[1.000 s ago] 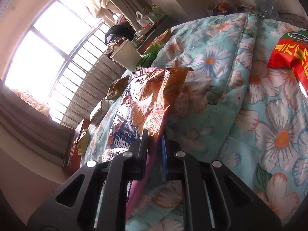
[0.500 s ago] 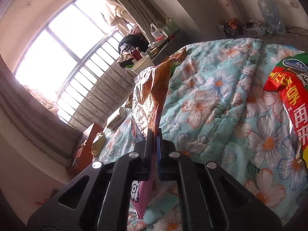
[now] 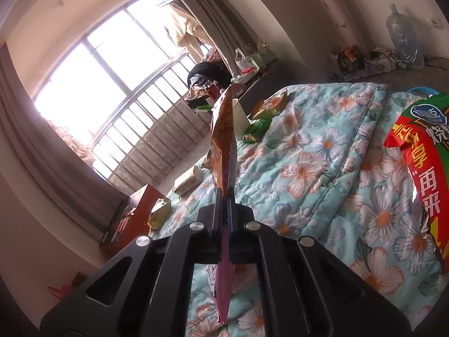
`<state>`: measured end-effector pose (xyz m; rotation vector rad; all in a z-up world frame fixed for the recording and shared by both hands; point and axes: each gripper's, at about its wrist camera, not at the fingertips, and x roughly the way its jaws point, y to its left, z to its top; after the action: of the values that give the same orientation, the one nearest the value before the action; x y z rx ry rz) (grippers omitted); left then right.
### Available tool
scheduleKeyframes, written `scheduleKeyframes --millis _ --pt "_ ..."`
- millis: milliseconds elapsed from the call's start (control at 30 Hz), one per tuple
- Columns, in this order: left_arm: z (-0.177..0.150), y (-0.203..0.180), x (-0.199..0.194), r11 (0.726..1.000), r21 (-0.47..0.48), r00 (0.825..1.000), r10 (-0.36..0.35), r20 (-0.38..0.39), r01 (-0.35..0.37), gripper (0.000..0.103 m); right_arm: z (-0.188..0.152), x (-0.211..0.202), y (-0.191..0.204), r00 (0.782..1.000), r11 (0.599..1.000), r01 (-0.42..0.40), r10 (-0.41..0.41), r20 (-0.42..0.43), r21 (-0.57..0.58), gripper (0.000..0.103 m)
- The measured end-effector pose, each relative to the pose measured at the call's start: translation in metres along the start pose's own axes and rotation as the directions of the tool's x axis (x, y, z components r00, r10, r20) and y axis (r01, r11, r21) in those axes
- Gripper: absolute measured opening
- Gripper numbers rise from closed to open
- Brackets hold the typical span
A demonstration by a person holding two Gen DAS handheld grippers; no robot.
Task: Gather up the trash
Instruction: 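Carry the pink and green bags in both tools over the wastebasket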
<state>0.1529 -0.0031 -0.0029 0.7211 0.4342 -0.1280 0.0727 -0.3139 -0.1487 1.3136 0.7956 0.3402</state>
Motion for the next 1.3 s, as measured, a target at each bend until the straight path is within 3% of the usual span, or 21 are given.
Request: scheduleKeyframes --millis 400,767,967,1300 --pt "0.022 0.018 -0.032 0.999 -0.048 0.996 0.021 0.083 -0.017 0.001 -0.002 -0.015 0.018 0.998 0.996 -0.067 0.068 0.019 -0.051 0.02" --pt "0.051 0.025 -0.06 0.991 -0.12 0.986 -0.039 0.163 0.059 0.001 -0.001 -0.04 0.03 0.992 0.989 -0.108 0.115 0.061 -0.099 0.02" --pt "0.075 0.017 -0.074 0.985 -0.128 0.971 -0.082 0.224 0.113 0.001 0.001 -0.061 0.03 0.985 0.985 -0.127 0.14 0.105 -0.119 0.02" --pt "0.123 -0.019 -0.088 0.966 -0.093 0.929 -0.2 0.31 0.239 0.001 0.009 -0.106 0.022 0.963 0.979 -0.15 0.176 0.205 -0.137 0.02"
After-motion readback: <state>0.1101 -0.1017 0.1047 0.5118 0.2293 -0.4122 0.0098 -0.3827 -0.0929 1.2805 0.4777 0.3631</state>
